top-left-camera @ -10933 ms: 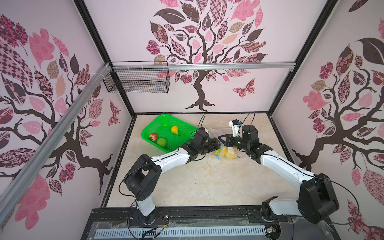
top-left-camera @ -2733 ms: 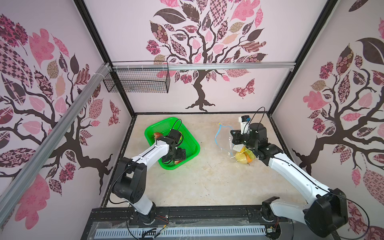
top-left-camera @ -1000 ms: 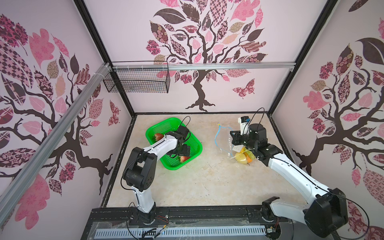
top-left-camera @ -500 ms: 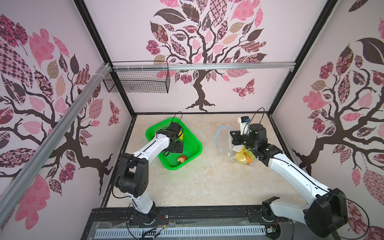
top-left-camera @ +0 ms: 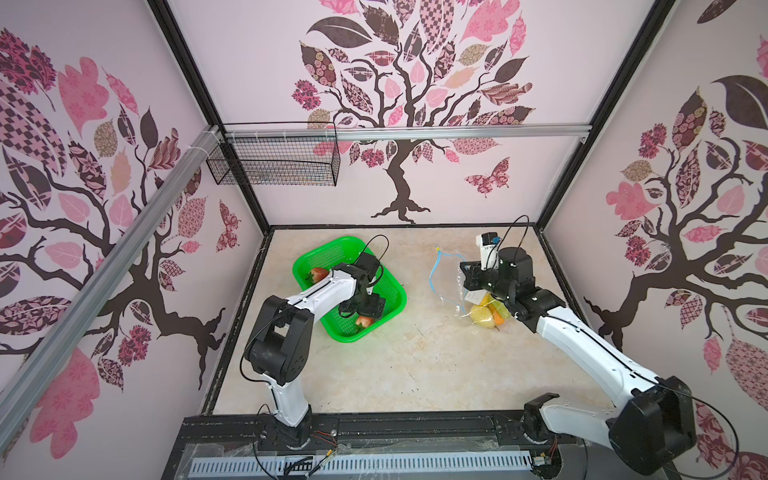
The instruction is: Place the food in the zip-top bag and seal the zipper
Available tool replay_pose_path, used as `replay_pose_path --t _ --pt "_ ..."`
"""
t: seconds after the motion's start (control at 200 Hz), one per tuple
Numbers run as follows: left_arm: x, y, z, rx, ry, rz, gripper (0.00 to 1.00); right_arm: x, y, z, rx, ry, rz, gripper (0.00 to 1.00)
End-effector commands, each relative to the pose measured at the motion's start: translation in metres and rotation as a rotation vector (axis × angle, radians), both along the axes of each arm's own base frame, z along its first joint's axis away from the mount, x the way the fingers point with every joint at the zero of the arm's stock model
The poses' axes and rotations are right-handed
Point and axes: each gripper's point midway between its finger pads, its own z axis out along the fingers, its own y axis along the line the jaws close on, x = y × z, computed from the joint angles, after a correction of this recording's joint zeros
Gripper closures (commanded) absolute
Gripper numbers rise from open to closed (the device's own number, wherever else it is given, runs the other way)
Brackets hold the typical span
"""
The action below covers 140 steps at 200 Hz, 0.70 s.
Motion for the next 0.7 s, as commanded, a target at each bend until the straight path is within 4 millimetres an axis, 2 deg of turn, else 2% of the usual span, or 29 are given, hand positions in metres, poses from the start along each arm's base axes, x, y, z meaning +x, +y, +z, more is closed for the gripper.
replay_pose_path --t 0.0,0.17,0.475,0.695 --pt "0.0 -0.004 -0.009 -0.004 0.026 -0.027 0.11 -0.001 -0.002 0.009 0.004 -0.027 -0.002 1.0" --pt "-0.006 -0.003 -0.023 0.003 0.064 -0.035 0.15 -0.001 -0.003 0.008 0.004 -0.027 -0.003 1.0" --pt "-0.011 0.004 -0.033 0.042 0.084 -0.029 0.2 -0.001 -0.003 0.008 0.003 -0.027 -0.003 1.0" --pt "-0.011 0.013 -0.038 0.09 0.091 0.01 0.19 -0.001 -0.003 0.008 0.003 -0.026 -0.004 1.0"
